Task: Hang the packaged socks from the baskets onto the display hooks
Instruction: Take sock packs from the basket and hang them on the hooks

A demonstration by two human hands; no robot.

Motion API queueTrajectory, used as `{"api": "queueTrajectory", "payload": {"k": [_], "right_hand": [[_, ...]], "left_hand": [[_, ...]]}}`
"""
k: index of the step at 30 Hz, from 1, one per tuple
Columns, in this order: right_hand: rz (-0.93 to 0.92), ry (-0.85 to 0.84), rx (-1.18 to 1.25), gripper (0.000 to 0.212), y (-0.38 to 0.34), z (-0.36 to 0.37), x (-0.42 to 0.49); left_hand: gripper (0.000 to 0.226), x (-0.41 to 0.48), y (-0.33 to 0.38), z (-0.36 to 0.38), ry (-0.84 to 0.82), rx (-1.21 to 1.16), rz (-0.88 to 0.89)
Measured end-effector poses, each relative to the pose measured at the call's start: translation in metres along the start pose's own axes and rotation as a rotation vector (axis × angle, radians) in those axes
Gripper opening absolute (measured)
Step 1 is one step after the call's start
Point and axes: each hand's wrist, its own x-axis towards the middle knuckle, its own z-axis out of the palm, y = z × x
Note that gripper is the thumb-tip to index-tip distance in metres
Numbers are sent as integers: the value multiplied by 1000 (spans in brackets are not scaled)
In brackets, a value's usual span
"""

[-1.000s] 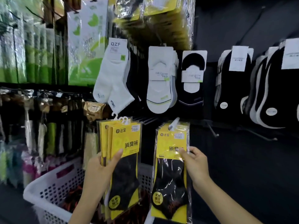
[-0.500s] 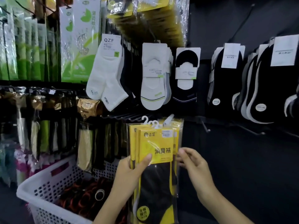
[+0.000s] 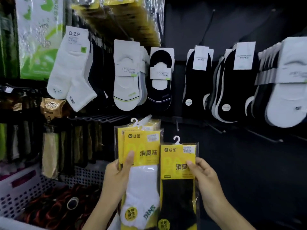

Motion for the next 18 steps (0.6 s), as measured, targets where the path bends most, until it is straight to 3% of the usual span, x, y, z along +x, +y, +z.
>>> {"api": "queueTrajectory", "payload": {"k": [4, 11, 18], "right_hand": [[-42, 83, -30, 13, -12, -12, 16], [-60, 78, -151, 8, -5, 0, 48], [50, 348, -167, 14, 18, 2, 87]], "left_hand": [[54, 5, 1, -14, 118, 26, -2], [50, 7, 4, -21, 140, 23, 2], [60, 5, -1, -13, 102, -34, 3]]}}
